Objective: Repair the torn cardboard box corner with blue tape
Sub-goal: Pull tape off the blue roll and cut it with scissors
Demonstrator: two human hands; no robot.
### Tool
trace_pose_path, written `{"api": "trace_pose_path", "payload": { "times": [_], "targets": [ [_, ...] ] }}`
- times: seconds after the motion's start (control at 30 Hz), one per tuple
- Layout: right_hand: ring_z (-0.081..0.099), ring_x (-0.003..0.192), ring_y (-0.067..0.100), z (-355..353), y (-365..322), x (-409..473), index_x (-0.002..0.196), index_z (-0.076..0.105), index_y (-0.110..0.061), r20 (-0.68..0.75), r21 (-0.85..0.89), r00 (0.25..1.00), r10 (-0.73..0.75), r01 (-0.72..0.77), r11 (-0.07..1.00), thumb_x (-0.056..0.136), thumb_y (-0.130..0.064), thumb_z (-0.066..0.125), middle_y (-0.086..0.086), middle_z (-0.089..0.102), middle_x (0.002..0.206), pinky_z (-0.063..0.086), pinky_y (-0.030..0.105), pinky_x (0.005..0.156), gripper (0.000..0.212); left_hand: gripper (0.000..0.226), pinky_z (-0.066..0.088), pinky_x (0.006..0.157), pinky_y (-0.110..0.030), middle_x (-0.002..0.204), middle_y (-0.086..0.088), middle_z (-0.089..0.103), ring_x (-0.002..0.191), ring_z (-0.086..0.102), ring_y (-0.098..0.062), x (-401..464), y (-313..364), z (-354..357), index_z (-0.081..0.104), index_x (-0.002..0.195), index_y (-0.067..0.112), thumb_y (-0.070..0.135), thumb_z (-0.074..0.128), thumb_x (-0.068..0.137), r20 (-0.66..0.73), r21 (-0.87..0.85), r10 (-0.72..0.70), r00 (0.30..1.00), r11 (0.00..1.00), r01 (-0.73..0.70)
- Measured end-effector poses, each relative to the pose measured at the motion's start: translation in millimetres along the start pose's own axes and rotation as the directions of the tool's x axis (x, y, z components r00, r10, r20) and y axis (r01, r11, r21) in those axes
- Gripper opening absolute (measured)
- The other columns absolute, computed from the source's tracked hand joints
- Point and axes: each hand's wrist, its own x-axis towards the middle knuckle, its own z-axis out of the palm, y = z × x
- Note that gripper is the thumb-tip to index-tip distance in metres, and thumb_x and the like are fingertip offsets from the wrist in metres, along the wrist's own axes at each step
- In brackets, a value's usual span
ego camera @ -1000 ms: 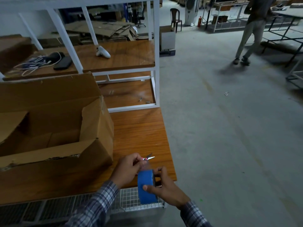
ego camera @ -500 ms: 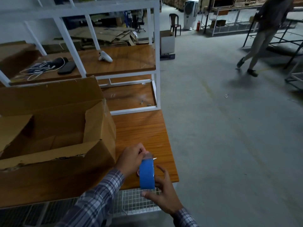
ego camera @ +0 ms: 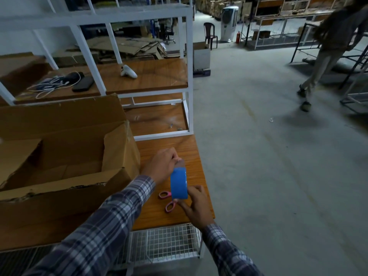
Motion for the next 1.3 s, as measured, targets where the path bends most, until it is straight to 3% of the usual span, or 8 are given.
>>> {"api": "trace_pose_path", "payload": {
  "times": [0.13, 0.3, 0.47, 0.63, 0.8, 1.03, 1.2, 1.3],
  "targets": [
    [0.046, 0.09, 0.008, -4, -2, 1, 0.098, 0.058, -0.035, -0.009, -0.061, 0.999, -0.031, 0.031, 0.998, 0.096, -0.049, 0.074, -0.03, 0.049, 0.087, 0.032, 0.012, 0.075, 0.02, 0.017, 0.043, 0.074, -0.026, 0.088, 0.016, 0.053, 0.083, 0.049, -0.001, 2, 3, -5, 0.061, 0.094, 0.021, 0.032, 0.059, 0.107, -0.004, 0.051, 0.035, 0.999, 0.998, -0.035],
    [0.049, 0.091, 0.006, 0, -4, 3, 0.104, 0.061, -0.04, 0.035, 0.007, 0.998, 0.044, -0.044, 0.999, 0.098, -0.05, 0.071, -0.03, 0.055, 0.092, 0.037, 0.019, 0.074, 0.015, 0.016, 0.034, 0.069, -0.019, 0.089, 0.015, 0.05, 0.088, 0.049, -0.009, 3, 6, -8, 0.06, 0.094, 0.022, 0.031, 0.058, 0.108, -0.013, 0.082, 0.031, 0.999, 0.996, -0.03],
    [0.058, 0.098, 0.013, -5, -10, 19, 0.114, 0.068, -0.027, 0.041, 0.058, 0.997, 0.058, -0.061, 0.996, 0.097, -0.049, 0.071, -0.011, 0.068, 0.104, 0.049, 0.028, 0.079, 0.028, 0.02, 0.049, 0.08, -0.038, 0.095, -0.002, 0.062, 0.092, 0.055, -0.02, 12, 12, -18, 0.063, 0.095, 0.012, 0.028, 0.062, 0.106, -0.072, 0.128, 0.066, 0.995, 0.99, -0.056],
    [0.064, 0.096, 0.012, -14, -17, 33, 0.114, 0.069, -0.022, 0.05, 0.087, 0.998, 0.041, -0.045, 0.995, 0.097, -0.044, 0.074, -0.006, 0.071, 0.103, 0.054, 0.031, 0.079, 0.028, 0.021, 0.045, 0.078, -0.038, 0.096, -0.004, 0.063, 0.092, 0.055, -0.021, 16, 22, -32, 0.065, 0.098, 0.012, 0.03, 0.062, 0.107, -0.103, 0.183, 0.087, 0.991, 0.981, -0.067],
    [0.06, 0.091, -0.018, -25, -24, 30, 0.121, 0.07, -0.014, 0.075, 0.125, 0.997, 0.028, -0.038, 0.991, 0.098, -0.029, 0.077, -0.023, 0.065, 0.099, 0.046, 0.006, 0.075, 0.028, 0.019, 0.049, 0.077, -0.041, 0.096, -0.004, 0.063, 0.091, 0.057, -0.022, 10, 26, -34, 0.065, 0.099, 0.012, 0.03, 0.063, 0.106, -0.118, 0.206, 0.085, 0.989, 0.977, -0.059],
    [0.067, 0.086, 0.002, -24, -28, -4, 0.111, 0.069, -0.028, 0.111, 0.164, 0.983, 0.147, -0.164, 0.973, 0.101, -0.045, 0.069, -0.01, 0.073, 0.098, 0.055, 0.025, 0.075, 0.02, 0.018, 0.044, 0.074, -0.038, 0.095, -0.006, 0.064, 0.088, 0.058, -0.023, -16, 35, -30, 0.064, 0.099, 0.01, 0.027, 0.063, 0.106, -0.155, 0.182, 0.115, 0.981, 0.98, -0.086],
    [0.074, 0.086, 0.022, -16, -25, -43, 0.113, 0.072, -0.021, 0.067, 0.12, 0.958, 0.279, -0.285, 0.951, 0.096, -0.065, 0.061, 0.001, 0.078, 0.097, 0.061, 0.048, 0.074, 0.049, 0.02, 0.054, 0.08, -0.045, 0.1, -0.014, 0.073, 0.093, 0.066, -0.03, -30, 48, -38, 0.069, 0.098, 0.006, 0.025, 0.069, 0.104, -0.045, 0.177, 0.225, 0.973, 0.961, -0.214],
    [0.071, 0.075, 0.021, -13, -43, -51, 0.102, 0.074, -0.015, 0.059, 0.114, 0.969, 0.241, -0.246, 0.962, 0.101, -0.059, 0.06, 0.003, 0.076, 0.086, 0.057, 0.035, 0.062, 0.046, 0.017, 0.043, 0.075, -0.037, 0.102, -0.014, 0.073, 0.094, 0.066, -0.031, -36, 45, -36, 0.066, 0.095, 0.008, 0.023, 0.07, 0.103, -0.063, 0.161, 0.259, 0.964, 0.956, -0.247]
  ]
}}
